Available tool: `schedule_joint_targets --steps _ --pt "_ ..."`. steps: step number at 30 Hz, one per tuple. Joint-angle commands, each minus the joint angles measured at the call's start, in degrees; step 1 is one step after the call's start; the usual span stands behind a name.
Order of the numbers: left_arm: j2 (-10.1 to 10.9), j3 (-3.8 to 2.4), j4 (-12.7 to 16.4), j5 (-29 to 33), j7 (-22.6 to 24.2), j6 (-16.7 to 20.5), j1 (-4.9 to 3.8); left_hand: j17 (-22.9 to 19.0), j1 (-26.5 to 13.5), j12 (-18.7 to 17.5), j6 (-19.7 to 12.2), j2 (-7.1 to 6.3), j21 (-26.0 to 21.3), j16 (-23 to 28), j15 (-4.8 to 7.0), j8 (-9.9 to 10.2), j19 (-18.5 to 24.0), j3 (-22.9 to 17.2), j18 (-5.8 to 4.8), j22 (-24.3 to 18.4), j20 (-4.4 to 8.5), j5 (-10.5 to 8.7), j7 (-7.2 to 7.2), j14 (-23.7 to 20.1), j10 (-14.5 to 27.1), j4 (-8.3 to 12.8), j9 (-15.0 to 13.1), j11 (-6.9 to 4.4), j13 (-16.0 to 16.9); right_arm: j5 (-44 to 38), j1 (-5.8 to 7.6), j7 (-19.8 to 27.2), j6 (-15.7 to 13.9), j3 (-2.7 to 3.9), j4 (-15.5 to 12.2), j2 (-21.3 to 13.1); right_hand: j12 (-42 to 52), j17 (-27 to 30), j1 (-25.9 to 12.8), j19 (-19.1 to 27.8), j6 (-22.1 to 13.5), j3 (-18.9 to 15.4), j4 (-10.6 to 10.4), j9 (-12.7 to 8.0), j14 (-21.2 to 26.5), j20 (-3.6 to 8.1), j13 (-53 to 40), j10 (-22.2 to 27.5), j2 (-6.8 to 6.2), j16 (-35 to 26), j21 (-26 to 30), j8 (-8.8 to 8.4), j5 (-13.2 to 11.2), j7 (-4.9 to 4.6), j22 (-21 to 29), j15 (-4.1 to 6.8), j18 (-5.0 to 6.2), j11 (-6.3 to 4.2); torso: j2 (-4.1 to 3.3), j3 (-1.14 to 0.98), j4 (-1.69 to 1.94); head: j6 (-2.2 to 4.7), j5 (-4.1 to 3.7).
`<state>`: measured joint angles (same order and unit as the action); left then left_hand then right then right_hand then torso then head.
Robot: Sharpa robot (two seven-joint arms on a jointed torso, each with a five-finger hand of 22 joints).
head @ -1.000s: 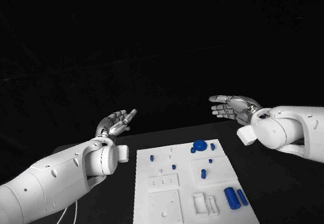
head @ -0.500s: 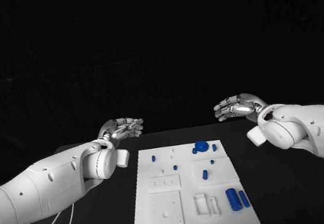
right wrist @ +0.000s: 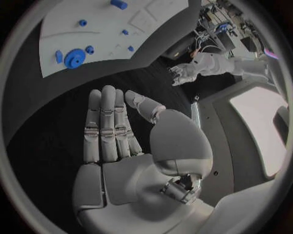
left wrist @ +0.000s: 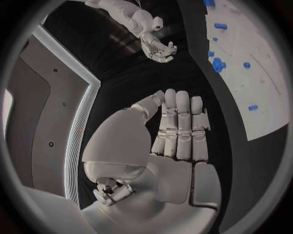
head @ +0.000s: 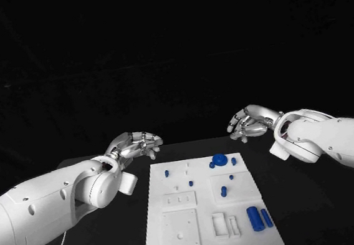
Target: Assemble the parts on the task board
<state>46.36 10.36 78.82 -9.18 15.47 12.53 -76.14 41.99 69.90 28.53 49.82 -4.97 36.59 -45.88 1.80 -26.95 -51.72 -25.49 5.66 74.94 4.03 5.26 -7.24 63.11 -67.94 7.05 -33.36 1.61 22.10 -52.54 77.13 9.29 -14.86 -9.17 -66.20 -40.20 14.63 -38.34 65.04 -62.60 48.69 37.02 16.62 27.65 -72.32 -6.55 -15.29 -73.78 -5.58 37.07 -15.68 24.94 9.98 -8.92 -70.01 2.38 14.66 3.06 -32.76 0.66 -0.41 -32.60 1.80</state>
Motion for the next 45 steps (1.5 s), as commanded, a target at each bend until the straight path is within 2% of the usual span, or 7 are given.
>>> schedule_joint_targets --steps 1,8,18,21,28,35,45 --pt "1.29 -0.04 2.51 -1.66 0.88 -4.27 -0.73 -0.13 -1.85 -2.19 -1.56 -0.96 0.36 -0.42 0.24 1.71 -0.04 -0.76 -0.52 0.98 0.66 -0.53 -0.77 -0.10 1.67 0.19 0.09 0.97 -0.80 -12.63 0.74 -0.75 2.01 0.06 -0.19 0.36 -0.02 -0.83 0.35 -1.11 0.72 -0.51 0.05 0.09 -0.70 0.49 -0.82 -0.71 -0.31 0.66 -0.26 -0.40 -0.29 0.11 -0.02 0.34 0.34 -0.23 -1.15 0.01 -0.28 0.56 0.02" --pt "4.51 -0.04 7.72 -1.82 1.21 -5.72 -2.30 -2.14 -5.55 -8.50 -2.55 -1.79 -1.44 2.26 -1.34 4.38 2.14 -2.57 -2.46 0.15 1.42 -1.43 -1.58 -2.34 2.12 2.10 -0.85 2.46 -2.46 -18.90 2.85 -2.07 3.66 0.07 -1.14 0.73 -6.47 -1.82 0.69 -2.48 -0.78 -0.17 -0.05 -1.31 -1.10 1.04 1.54 6.52 -0.57 1.22 -0.43 -3.19 0.24 -1.27 -0.10 -1.35 0.34 2.30 -3.33 -0.26 -0.10 1.53 -0.43" --pt "5.24 -0.07 9.51 -1.84 1.10 -6.36 -3.18 -3.58 -6.55 -10.50 -1.99 -1.42 -2.69 4.55 -1.79 5.30 2.41 -3.35 -3.20 -0.55 1.56 -1.37 -1.46 -2.13 -0.68 4.01 -1.69 1.86 -2.32 -29.13 3.36 -6.26 0.19 0.09 -0.25 2.53 -8.13 -2.34 1.39 -2.69 0.37 1.40 -0.72 -2.03 -0.88 0.99 2.77 5.73 -2.05 1.22 -0.24 -3.86 -3.67 -1.03 -0.25 -1.47 0.34 2.39 -5.68 -0.26 0.77 2.93 -1.20" --pt "5.40 -0.08 9.90 -1.84 1.16 -6.14 -3.24 -3.71 -6.61 -10.71 -1.95 -1.43 -2.87 4.81 -1.88 5.40 2.57 -3.43 -3.26 -0.62 1.50 -1.36 -1.45 -2.25 -0.85 4.20 -1.75 1.83 -2.32 -30.94 3.36 -7.17 -0.18 0.09 -0.11 3.01 -8.35 -2.37 1.45 -2.70 0.36 1.71 -0.79 -2.10 -0.92 0.99 2.90 5.86 -2.73 1.23 -0.22 -3.96 -4.16 -1.05 -0.26 -1.51 0.34 2.43 -6.13 -0.26 0.97 2.85 -1.21" --pt "6.61 -0.22 11.97 -1.85 1.28 -5.42 -4.04 -5.14 -7.50 -15.11 -3.13 -1.89 -5.05 8.33 -3.28 7.24 4.24 -4.30 -3.47 -1.51 0.24 -1.34 -2.26 -3.72 1.12 5.54 -2.04 3.44 -3.13 -35.72 3.36 -9.94 -0.80 0.10 -1.67 3.35 -8.22 -2.99 1.47 -3.36 0.41 4.14 -3.21 -2.63 -1.46 1.15 2.45 3.45 -7.47 1.61 -0.48 -4.75 -5.51 -1.24 -0.68 -0.95 0.34 1.88 -7.46 -0.13 1.47 2.82 -1.55" --pt "7.48 -0.30 13.40 -2.07 1.27 -5.18 -4.81 -5.27 -7.71 -17.47 -4.39 -2.25 -5.62 9.36 -3.63 8.53 4.59 -4.64 -3.44 -1.54 -0.12 -1.34 -2.92 -3.94 2.38 5.89 -1.84 4.36 -3.47 -38.86 3.37 -11.31 -0.89 0.11 -2.27 3.87 -9.59 -3.60 2.07 -2.83 0.47 5.27 -4.93 -2.75 -0.95 1.01 1.85 4.64 -9.89 1.44 -0.19 -5.16 -6.59 -1.29 -1.03 -1.35 0.34 2.30 -8.85 0.05 1.77 2.92 -1.87" --pt "7.53 -0.34 13.48 -2.07 1.32 -5.00 -4.96 -5.34 -7.93 -19.28 -5.11 -2.46 -6.11 10.25 -3.92 9.27 4.89 -4.80 -3.41 -1.55 -0.42 -1.37 -3.26 -4.16 3.50 5.96 -1.80 5.12 -3.67 -41.69 3.36 -12.10 -0.38 0.10 -2.54 4.70 -11.08 -4.88 2.80 -4.45 0.88 5.16 -5.54 -2.86 -2.52 1.77 3.22 8.06 -10.54 3.04 -1.46 -5.35 -6.91 -0.49 -2.25 -2.20 0.34 3.26 -10.13 0.14 2.15 3.62 -2.31"
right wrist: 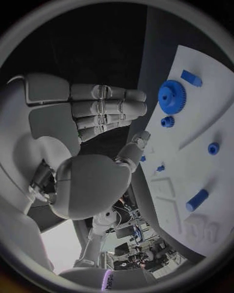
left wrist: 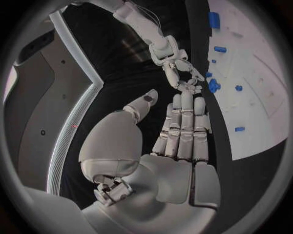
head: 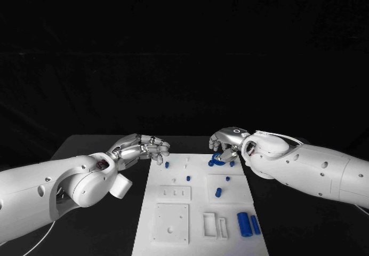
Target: Assemble the parts on the task board
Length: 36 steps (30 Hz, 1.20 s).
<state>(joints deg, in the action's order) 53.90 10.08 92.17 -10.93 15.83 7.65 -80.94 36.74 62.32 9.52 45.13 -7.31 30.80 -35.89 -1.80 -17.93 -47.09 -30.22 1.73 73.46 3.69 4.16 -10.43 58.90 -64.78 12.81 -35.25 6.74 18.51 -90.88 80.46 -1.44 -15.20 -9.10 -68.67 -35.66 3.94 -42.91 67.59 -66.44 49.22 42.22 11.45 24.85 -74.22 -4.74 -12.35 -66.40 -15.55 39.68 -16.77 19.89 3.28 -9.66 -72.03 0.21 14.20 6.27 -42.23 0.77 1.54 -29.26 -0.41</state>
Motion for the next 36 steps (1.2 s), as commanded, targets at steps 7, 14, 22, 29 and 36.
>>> schedule_joint_targets --steps 7,14,22,29,36 --pt "-0.11 -0.06 0.11 -0.32 0.96 -0.10 -0.16 -0.08 -0.48 -0.73 -0.59 -0.22 -0.43 0.47 -0.38 0.43 0.29 -0.07 0.53 -0.05 -0.14 -0.29 -0.16 0.06 0.62 0.15 0.09 0.17 -0.11 -3.81 0.03 -1.27 0.34 0.02 0.32 0.56 -0.21 -1.17 0.53 -1.42 0.26 0.10 -0.59 -0.21 -1.03 0.39 0.99 1.36 -0.80 1.64 -1.04 -0.55 -0.31 0.45 -0.87 -0.16 0.80 0.19 -1.16 0.08 0.34 0.41 -0.21" --pt "-0.11 -0.07 0.09 -0.32 0.88 -0.11 -0.18 -0.07 -0.52 -0.96 -0.70 -0.26 -0.48 0.57 -0.39 0.53 0.29 -0.07 0.55 -0.04 -0.16 -0.30 -0.20 0.08 0.74 0.14 0.09 0.26 -0.11 -4.31 0.01 -1.38 1.06 0.01 0.67 1.04 -0.19 -2.01 0.83 -2.39 0.34 0.35 -0.68 -0.32 -1.51 0.88 1.51 1.45 -0.85 2.97 -1.81 -0.67 -0.33 0.44 -1.54 -0.07 0.80 0.12 -1.55 -0.03 0.37 0.64 -0.01" --pt "-0.09 -0.10 0.09 -0.32 0.85 -0.12 -0.28 -0.06 -0.56 -1.09 -0.76 -0.30 -0.51 0.63 -0.41 0.58 0.30 -0.08 0.55 -0.03 -0.18 -0.29 -0.24 0.07 0.80 0.11 0.08 0.30 -0.11 -4.79 -0.33 -1.59 2.11 -0.03 1.45 1.45 -0.20 -3.84 0.82 -4.24 0.41 0.26 -0.67 -0.52 -2.31 1.89 2.58 1.82 -0.85 6.28 -3.47 -0.88 -0.31 0.43 -3.09 -0.14 0.80 0.22 -1.64 0.03 0.33 0.45 0.01" --pt "-0.32 -0.10 -0.15 -0.32 0.74 -0.28 -0.29 -0.05 -0.59 -1.14 -0.77 -0.30 -0.53 0.67 -0.42 0.61 0.31 -0.08 0.55 -0.03 -0.19 -0.29 -0.25 0.07 0.81 0.08 0.07 0.32 -0.10 -4.79 -0.56 -1.71 2.75 -0.04 1.69 1.65 -0.24 -4.71 0.77 -5.05 0.44 0.35 -0.71 -0.61 -2.43 2.38 3.30 2.22 -0.75 8.21 -4.27 -0.99 -0.30 0.43 -3.88 -0.29 0.80 0.38 -1.66 0.04 0.41 0.07 0.00" --pt "-0.33 -0.10 -0.24 -0.32 0.60 -0.35 -0.29 -0.05 -0.61 -1.29 -0.83 -0.27 -0.58 0.76 -0.44 0.67 0.33 -0.12 0.56 -0.03 -0.21 -0.25 -0.28 0.05 0.87 0.03 0.06 0.36 -0.09 -4.68 -1.08 -1.69 3.05 -0.04 1.86 2.06 -0.20 -5.00 0.75 -5.28 0.47 0.54 -0.78 -0.65 -2.36 2.53 3.72 2.46 -0.71 9.03 -4.56 -1.02 -0.29 0.43 -4.08 -0.40 0.80 0.48 -1.67 0.05 0.34 -0.19 0.22"
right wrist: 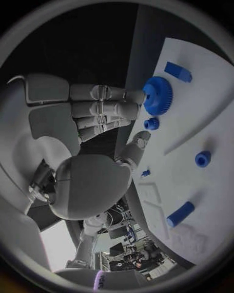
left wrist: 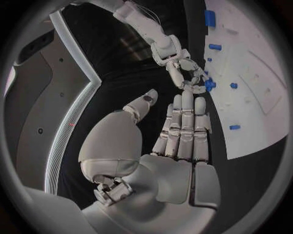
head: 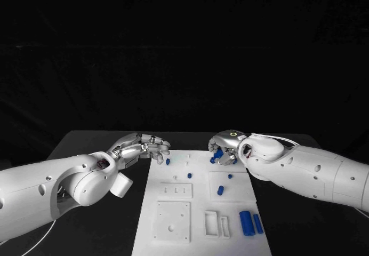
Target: Assemble the parts on the task board
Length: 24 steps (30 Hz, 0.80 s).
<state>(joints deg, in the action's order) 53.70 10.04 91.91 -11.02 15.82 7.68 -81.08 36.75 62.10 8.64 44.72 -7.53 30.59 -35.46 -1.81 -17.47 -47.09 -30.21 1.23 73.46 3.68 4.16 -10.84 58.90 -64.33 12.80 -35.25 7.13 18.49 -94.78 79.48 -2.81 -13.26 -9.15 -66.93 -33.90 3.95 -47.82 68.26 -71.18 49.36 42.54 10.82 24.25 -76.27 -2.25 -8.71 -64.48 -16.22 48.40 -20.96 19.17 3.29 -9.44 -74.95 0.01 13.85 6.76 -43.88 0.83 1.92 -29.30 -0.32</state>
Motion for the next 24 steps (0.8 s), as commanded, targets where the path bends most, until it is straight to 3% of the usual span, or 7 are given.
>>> schedule_joint_targets --steps 1,11,16,24 --pt "-0.14 -0.06 0.02 -0.22 0.61 -0.39 -0.16 -0.06 -0.38 -0.42 -0.43 -0.04 -0.38 0.33 -0.44 0.22 0.33 -0.13 1.07 -0.03 -0.20 -0.25 0.13 0.05 0.42 0.04 0.07 -0.02 -0.07 -0.79 -0.19 -0.27 1.11 0.01 0.25 0.38 -0.19 -0.12 0.10 -0.56 0.36 0.27 -0.16 -0.05 -0.31 0.07 0.11 0.52 -0.01 0.39 -0.40 -0.29 -0.31 0.22 -1.18 -0.20 1.15 -0.01 -0.05 -0.04 -0.03 -0.15 0.11" --pt "-0.10 -0.06 0.07 -0.22 0.60 -0.43 -0.16 -0.05 -0.40 -0.51 -0.46 -0.05 -0.40 0.39 -0.46 0.25 0.35 -0.14 1.07 -0.03 -0.21 -0.24 0.11 0.04 0.45 0.01 0.06 0.01 -0.06 -0.79 -0.41 -0.29 1.52 0.01 0.50 0.42 0.06 -0.37 0.27 -0.83 0.74 0.85 -0.29 0.01 -0.26 0.24 0.31 -0.13 0.24 1.26 -0.81 -0.14 -0.34 0.23 -1.29 -0.05 1.15 -0.17 -0.23 0.05 0.17 -0.47 0.19" --pt "-0.22 -0.06 -0.11 -0.22 0.59 -0.44 -0.16 -0.05 -0.42 -0.55 -0.47 -0.03 -0.42 0.41 -0.46 0.26 0.35 -0.15 1.07 -0.02 -0.22 -0.24 0.10 0.04 0.45 -0.02 0.05 0.02 -0.06 -0.80 -0.45 -0.33 1.76 0.01 0.52 0.35 0.19 -0.55 0.26 -1.09 1.12 1.17 -0.41 0.07 -0.26 0.40 0.37 -0.76 0.42 1.95 -1.28 0.01 -0.33 -0.02 -1.37 0.15 1.15 -0.37 -0.27 0.03 -0.08 -0.67 0.34" --pt "-0.28 -0.06 -0.21 -0.22 0.59 -0.50 -0.16 -0.04 -0.45 -0.60 -0.49 0.00 -0.43 0.43 -0.47 0.28 0.34 -0.15 1.07 -0.02 -0.23 -0.24 0.09 0.06 0.46 -0.06 0.04 0.03 -0.05 -0.80 -0.58 -0.17 2.10 0.01 0.60 0.64 0.25 -0.71 0.17 -1.26 1.49 1.44 -0.55 0.13 -0.27 0.54 0.42 -1.31 0.72 2.61 -1.78 0.14 -0.31 -0.01 -1.41 0.29 1.15 -0.52 -0.24 0.01 0.02 -0.82 0.19"
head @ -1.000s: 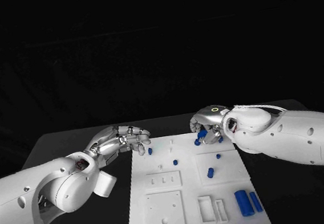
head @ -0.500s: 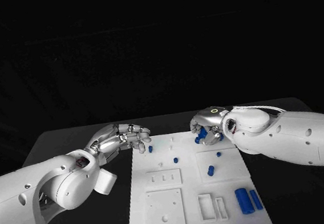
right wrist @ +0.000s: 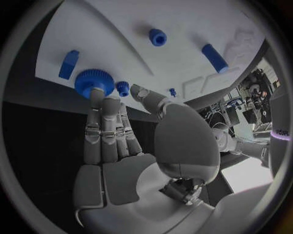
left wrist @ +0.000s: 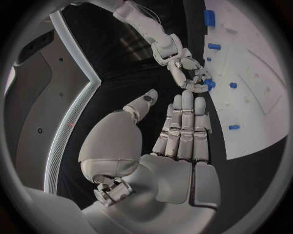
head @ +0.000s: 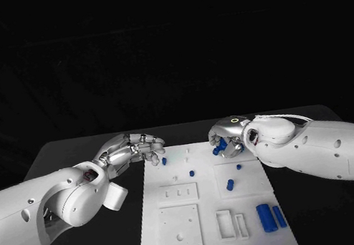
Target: Assemble the parts on the task board
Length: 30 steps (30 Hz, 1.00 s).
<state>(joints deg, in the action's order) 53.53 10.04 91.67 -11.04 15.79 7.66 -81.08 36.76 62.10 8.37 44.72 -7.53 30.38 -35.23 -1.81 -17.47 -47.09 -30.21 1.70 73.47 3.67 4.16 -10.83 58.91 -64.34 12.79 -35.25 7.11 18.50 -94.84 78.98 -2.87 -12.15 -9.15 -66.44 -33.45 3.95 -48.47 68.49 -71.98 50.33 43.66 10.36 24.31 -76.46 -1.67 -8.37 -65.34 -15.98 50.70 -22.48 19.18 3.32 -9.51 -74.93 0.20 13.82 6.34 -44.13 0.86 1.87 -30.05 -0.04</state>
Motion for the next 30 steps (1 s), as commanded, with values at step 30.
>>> schedule_joint_targets --steps 30 --pt "-0.19 -0.05 -0.42 -0.09 0.46 -0.48 -0.15 -0.01 -0.53 -0.51 -0.50 0.06 -0.29 0.33 -0.50 0.33 0.37 -0.18 0.60 0.00 -0.26 -0.21 0.07 0.06 0.43 -0.17 0.00 0.07 0.00 0.03 -0.82 0.88 1.08 -0.02 -0.25 0.56 1.66 -0.73 -0.82 -0.58 3.78 1.03 0.23 1.00 0.33 0.48 -1.26 -5.07 2.70 3.01 -3.03 1.56 -0.18 1.27 -1.49 1.65 1.18 -1.70 -0.10 -0.05 0.07 -0.40 0.00"
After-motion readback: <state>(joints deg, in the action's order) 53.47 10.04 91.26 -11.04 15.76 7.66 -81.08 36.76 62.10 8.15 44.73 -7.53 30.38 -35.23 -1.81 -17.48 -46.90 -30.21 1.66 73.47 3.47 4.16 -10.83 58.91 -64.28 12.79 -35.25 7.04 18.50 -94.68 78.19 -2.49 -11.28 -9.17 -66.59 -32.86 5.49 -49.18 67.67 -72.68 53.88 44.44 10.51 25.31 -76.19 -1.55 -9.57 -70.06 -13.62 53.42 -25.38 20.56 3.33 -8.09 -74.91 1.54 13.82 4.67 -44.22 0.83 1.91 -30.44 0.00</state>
